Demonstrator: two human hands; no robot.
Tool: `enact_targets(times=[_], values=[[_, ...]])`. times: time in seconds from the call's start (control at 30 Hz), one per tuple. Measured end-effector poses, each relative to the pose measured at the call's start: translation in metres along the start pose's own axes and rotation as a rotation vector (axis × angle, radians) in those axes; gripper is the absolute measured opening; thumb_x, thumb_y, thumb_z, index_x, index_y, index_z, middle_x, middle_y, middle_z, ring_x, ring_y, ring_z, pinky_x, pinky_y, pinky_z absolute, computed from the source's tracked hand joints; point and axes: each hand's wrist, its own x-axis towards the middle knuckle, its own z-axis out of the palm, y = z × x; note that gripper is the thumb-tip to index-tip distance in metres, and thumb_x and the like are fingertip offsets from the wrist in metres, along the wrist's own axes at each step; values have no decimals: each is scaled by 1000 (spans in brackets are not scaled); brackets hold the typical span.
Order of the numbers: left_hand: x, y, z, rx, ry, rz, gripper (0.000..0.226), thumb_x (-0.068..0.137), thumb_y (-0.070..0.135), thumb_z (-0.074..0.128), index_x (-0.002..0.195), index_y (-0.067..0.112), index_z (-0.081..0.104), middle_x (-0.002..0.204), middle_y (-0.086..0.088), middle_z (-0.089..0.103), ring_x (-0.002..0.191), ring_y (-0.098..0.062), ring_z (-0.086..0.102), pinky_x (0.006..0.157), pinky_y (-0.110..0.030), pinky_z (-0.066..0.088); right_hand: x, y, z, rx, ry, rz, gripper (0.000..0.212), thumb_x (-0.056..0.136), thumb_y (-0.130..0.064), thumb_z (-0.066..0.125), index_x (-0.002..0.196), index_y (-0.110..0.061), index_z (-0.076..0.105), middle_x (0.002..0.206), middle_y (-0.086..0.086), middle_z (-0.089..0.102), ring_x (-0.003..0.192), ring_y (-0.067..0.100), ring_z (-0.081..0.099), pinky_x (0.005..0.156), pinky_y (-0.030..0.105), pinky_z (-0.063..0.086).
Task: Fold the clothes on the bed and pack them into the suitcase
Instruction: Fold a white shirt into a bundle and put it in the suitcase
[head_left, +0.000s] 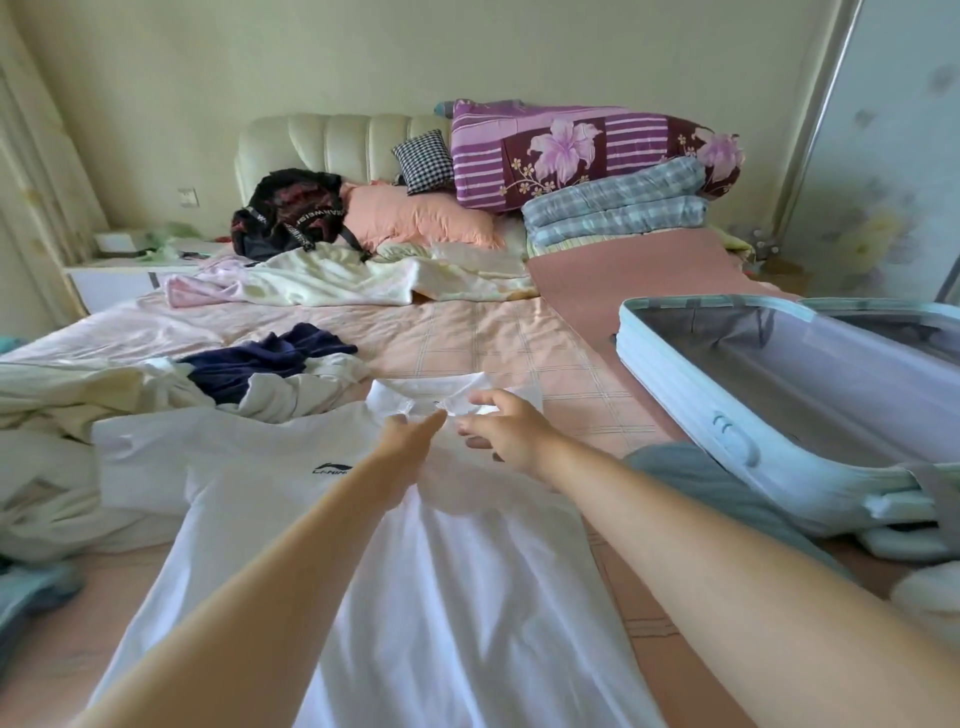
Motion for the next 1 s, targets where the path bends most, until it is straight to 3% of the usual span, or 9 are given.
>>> enact_targets(times=[0.1, 0.2, 0.33, 0.5, 0.6, 0.67, 0.8, 0.9, 1.0], values=[[-3, -14, -8, 253, 39, 134, 86, 83, 5, 70, 150, 28, 23, 112, -11, 56, 87, -26, 57, 72, -37, 52, -4, 26, -3, -309, 107, -31, 34, 88, -23, 57, 119, -36, 62, 124, -7, 67, 117, 15, 62, 100, 32, 49], [0, -10, -2, 472, 38, 304, 68, 80, -10, 46, 138, 26, 49, 97, -11, 59, 78, -27, 56, 62, -36, 48, -16, 44, -10, -736, 39, -106, 48, 88, -30, 59, 136, -32, 58, 143, -4, 56, 133, 18, 50, 111, 32, 39], [16, 18, -17, 836, 168, 467, 56, 86, -11, 39, 134, 9, 59, 136, -18, 50, 123, -34, 52, 93, -34, 46, -11, 43, -5, -924, -8, -210, 62, 96, -53, 52, 153, -32, 37, 164, 1, 25, 152, 18, 20, 123, 36, 14], [38, 0, -46, 1302, 114, 353, 41, 89, -1, 51, 130, 1, 53, 135, -17, 46, 121, -32, 53, 96, -35, 46, 9, 48, 21, -940, -65, -173, 58, 98, -61, 37, 151, -38, 38, 164, 1, 24, 152, 19, 18, 122, 46, 12], [35, -23, -46, 1422, 299, 339, 51, 89, 6, 50, 139, 6, 39, 157, -17, 18, 131, -32, 36, 102, -39, 39, 13, 53, 31, -996, -73, -161, 62, 93, -65, 38, 149, -39, 37, 162, 0, 26, 152, 18, 14, 122, 51, 5], [32, -25, -43, 1464, 423, 460, 54, 89, 14, 51, 141, 15, 36, 161, -14, 8, 139, -31, 23, 107, -39, 28, 19, 51, 34, -965, -15, -177, 61, 92, -67, 40, 146, -40, 40, 159, -2, 30, 151, 17, 14, 121, 51, 6], [36, -25, -30, 1503, 117, 690, 49, 98, 37, 39, 145, 22, 39, 159, 0, 26, 144, -22, 24, 116, -38, 18, 35, 50, 35, -965, 42, -116, 68, 94, -68, 36, 154, -38, 27, 167, 6, 7, 154, 21, -2, 122, 54, -1], [40, -35, -39, 1515, -119, 543, 71, 92, 62, 15, 154, 28, 23, 164, 4, 13, 150, -18, 11, 119, -41, 14, 44, 57, 35, -963, 0, -49, 74, 92, -72, 35, 156, -40, 16, 168, 6, -9, 154, 23, -15, 120, 59, -6], [45, -45, -56, 1445, -106, 429, 68, 97, 66, 18, 156, 36, 5, 166, 9, -2, 152, -14, -2, 122, -39, 4, 50, 64, 34, -914, -48, 13, 82, 91, -77, 29, 159, -39, 2, 167, 3, -19, 151, 20, -26, 119, 61, -9]])
